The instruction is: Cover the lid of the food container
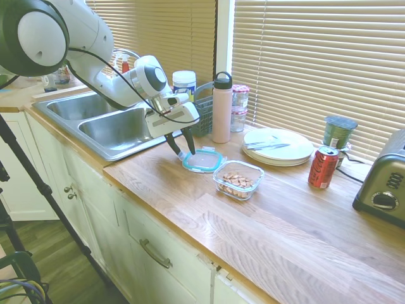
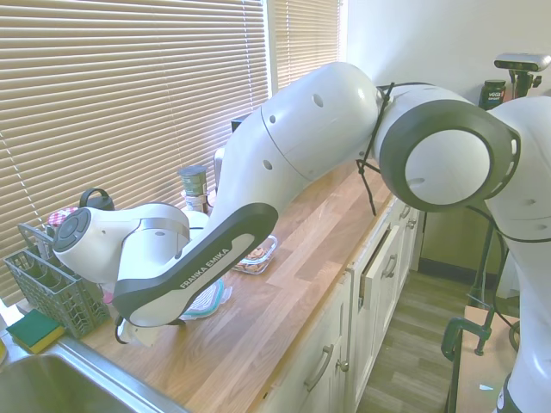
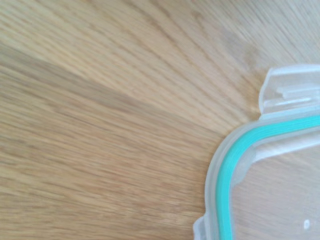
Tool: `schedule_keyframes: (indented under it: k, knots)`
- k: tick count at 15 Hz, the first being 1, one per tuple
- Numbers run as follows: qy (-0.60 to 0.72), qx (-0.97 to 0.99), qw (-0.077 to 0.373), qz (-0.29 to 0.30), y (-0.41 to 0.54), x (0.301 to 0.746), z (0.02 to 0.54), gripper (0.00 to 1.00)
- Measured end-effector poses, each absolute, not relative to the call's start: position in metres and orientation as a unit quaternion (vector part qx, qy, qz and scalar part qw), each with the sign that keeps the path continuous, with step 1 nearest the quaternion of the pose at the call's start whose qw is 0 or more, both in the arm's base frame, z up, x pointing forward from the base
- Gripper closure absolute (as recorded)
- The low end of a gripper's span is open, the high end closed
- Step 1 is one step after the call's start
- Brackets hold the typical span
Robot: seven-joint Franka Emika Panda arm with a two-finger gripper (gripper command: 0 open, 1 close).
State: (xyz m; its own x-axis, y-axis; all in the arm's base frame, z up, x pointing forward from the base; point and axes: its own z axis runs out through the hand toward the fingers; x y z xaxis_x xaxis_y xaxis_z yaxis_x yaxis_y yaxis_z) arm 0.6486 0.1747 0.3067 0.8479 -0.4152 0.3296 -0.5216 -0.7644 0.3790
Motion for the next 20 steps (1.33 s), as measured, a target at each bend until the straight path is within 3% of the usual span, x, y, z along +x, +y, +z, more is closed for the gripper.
schedule_keyframes:
  k: [12,20]
  knots:
    - [-0.25,0.933,0.234,0.113,0.171,0.627,0.306,1.0]
    - [-0.281,0.938,0.16,0.126,0.169,0.598,0.401,1.0]
